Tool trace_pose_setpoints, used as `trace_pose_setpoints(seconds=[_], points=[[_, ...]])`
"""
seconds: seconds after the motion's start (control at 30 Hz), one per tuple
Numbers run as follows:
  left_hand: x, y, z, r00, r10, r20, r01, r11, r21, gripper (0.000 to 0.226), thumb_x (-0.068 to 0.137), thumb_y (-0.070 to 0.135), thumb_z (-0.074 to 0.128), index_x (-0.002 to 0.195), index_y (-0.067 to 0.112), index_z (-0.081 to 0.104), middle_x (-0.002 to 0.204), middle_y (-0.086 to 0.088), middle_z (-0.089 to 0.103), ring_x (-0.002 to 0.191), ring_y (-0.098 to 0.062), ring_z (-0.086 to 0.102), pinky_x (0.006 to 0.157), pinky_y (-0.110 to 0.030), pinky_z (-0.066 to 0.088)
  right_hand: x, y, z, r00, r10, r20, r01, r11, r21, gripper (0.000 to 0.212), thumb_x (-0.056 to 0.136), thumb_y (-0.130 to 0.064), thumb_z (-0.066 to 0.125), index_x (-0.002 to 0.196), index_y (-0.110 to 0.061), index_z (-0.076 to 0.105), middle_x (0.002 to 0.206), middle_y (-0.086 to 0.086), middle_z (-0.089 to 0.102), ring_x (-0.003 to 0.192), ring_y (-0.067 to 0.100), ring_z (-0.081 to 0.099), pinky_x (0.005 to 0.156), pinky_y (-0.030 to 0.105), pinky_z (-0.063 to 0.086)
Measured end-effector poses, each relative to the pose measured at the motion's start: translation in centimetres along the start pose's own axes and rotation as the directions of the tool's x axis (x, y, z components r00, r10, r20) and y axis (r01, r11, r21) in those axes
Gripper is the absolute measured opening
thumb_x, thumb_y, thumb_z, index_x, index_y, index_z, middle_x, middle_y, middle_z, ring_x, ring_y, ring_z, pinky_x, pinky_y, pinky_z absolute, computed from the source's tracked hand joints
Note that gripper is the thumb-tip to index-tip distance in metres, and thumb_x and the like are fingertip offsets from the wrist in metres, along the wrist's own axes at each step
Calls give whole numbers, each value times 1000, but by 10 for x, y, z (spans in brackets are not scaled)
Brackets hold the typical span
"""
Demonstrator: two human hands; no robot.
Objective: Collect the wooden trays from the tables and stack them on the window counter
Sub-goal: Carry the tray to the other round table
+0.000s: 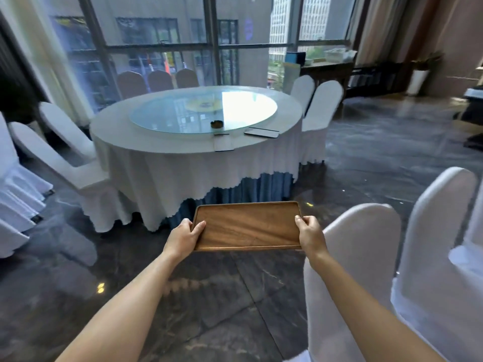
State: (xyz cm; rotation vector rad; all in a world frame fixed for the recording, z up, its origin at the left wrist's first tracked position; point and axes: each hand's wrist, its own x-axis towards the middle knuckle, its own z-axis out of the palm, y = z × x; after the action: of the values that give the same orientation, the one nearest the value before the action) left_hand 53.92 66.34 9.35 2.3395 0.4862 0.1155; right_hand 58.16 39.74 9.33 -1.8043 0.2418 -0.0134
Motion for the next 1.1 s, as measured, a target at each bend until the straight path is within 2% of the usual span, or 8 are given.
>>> trace_pose_setpoints(seconds=[0.17,0.4,0.63,0.83,0.93,1.0,1.07,1.1], points=[[91,12,-11,997,-55,-51,56,998,17,36,92,43,43,88,7,43,92,-11,55,92,-31,53,75,-34,34,89,-33,43,995,-17,96,13,999,40,18,98,-26,40,101,-9,47,97,7,54,91,23,50,78,30,37],[219,26,-14,996,-59,-61,58,998,-26,37,92,43,43,88,6,42,68,1,48,77,-24,49,70,-32,34,210,-66,104,994,-7,109,7,1000,3,22,99,-29,35,104,-10,46,100,9,54,93,22,52,87,40,45],[377,-5,-4,996,-86,-4,86,996,-34,34,93,42,42,71,16,38,68,5,45,78,-23,48,71,-31,33,334,-71,200,992,42,119,-38,999,-36,18,100,-25,33,100,-9,43,85,1,50,87,20,49,64,27,40],[514,-15,-8,991,-118,55,120,992,-28,37,94,40,39,65,18,34,68,2,45,77,-25,48,68,-32,33,443,-99,277,990,84,114,-74,993,-89,23,100,-25,34,107,-9,48,99,9,53,89,21,51,75,30,38],[569,-7,3,984,-141,104,141,990,4,37,94,43,38,67,17,35,67,1,46,76,-26,48,68,-34,33,493,-106,293,986,122,114,-110,988,-111,31,99,-27,36,117,-5,49,101,10,55,90,22,54,71,31,44],[599,-1,17,979,-155,130,154,988,16,39,94,43,39,65,17,34,67,2,45,74,-25,47,67,-33,33,528,-106,298,983,150,104,-135,981,-141,36,98,-28,39,123,-3,48,108,12,57,96,26,57,79,38,49],[623,6,30,977,-163,137,161,987,30,40,94,42,39,63,18,33,65,2,44,67,-22,46,61,-32,32,561,-104,301,980,167,108,-148,975,-167,37,97,-27,40,124,-4,49,114,14,58,99,27,57,85,40,49],[635,10,36,975,-173,140,171,985,24,41,94,41,39,62,17,32,64,1,43,62,-19,43,57,-32,31,579,-104,303,979,167,117,-146,974,-172,35,97,-26,40,123,-4,49,111,13,58,96,25,56,79,37,48]])
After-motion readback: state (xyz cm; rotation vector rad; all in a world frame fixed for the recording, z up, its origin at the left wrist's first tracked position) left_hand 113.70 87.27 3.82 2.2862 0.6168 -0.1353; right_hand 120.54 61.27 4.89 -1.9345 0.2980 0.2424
